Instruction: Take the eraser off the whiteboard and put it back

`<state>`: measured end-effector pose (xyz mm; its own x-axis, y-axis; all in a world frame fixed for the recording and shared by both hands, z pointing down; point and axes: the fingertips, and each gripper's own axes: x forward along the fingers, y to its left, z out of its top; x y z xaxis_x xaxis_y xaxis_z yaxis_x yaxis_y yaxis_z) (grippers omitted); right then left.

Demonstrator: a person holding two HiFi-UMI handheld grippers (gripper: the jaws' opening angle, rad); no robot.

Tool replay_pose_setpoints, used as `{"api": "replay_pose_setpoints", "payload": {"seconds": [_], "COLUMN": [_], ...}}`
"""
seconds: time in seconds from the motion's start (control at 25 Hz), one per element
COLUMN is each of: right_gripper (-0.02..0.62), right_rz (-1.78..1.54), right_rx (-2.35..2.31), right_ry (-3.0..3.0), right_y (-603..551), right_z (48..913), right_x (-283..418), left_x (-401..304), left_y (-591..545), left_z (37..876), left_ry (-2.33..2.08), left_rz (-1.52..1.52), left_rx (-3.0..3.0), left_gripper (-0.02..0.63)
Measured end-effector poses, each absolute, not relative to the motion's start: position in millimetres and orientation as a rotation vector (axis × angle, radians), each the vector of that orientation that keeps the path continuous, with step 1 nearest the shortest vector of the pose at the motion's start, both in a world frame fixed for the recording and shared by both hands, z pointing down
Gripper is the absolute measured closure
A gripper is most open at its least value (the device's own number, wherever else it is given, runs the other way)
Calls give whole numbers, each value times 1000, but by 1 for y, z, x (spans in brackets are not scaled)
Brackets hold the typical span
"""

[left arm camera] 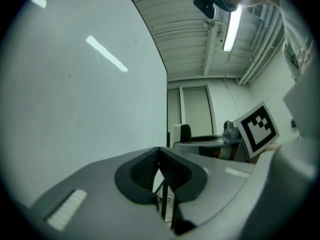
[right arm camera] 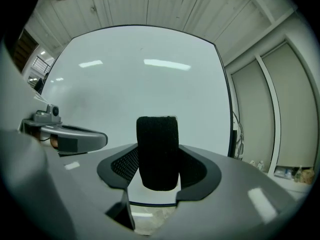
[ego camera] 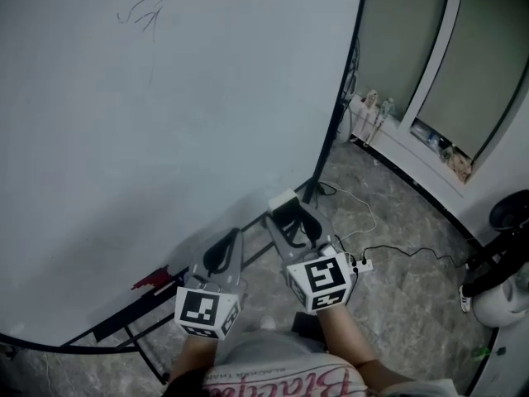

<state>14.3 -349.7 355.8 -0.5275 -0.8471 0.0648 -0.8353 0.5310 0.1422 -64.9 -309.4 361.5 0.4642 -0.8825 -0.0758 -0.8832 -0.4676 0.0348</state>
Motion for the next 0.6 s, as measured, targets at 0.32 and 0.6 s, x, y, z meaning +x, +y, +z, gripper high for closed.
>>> {"api": "replay_pose_setpoints", "payload": {"seconds": [0.32, 0.6], "right_gripper": [367, 362], "right_rz": [-404, -551], "right_rx": [1343, 1212], "right_ry": [-2555, -2501], "right_y": [-391, -422], "right_z": [359, 370], "right_x": [-12, -34], "left_x": [-79, -88], "left_y": [-336, -356], "left_z": [360, 361], "left_ry": [1698, 1754], "left_rz": [135, 149], "left_rx": [-2622, -2588], "left_gripper": [607, 607]}}
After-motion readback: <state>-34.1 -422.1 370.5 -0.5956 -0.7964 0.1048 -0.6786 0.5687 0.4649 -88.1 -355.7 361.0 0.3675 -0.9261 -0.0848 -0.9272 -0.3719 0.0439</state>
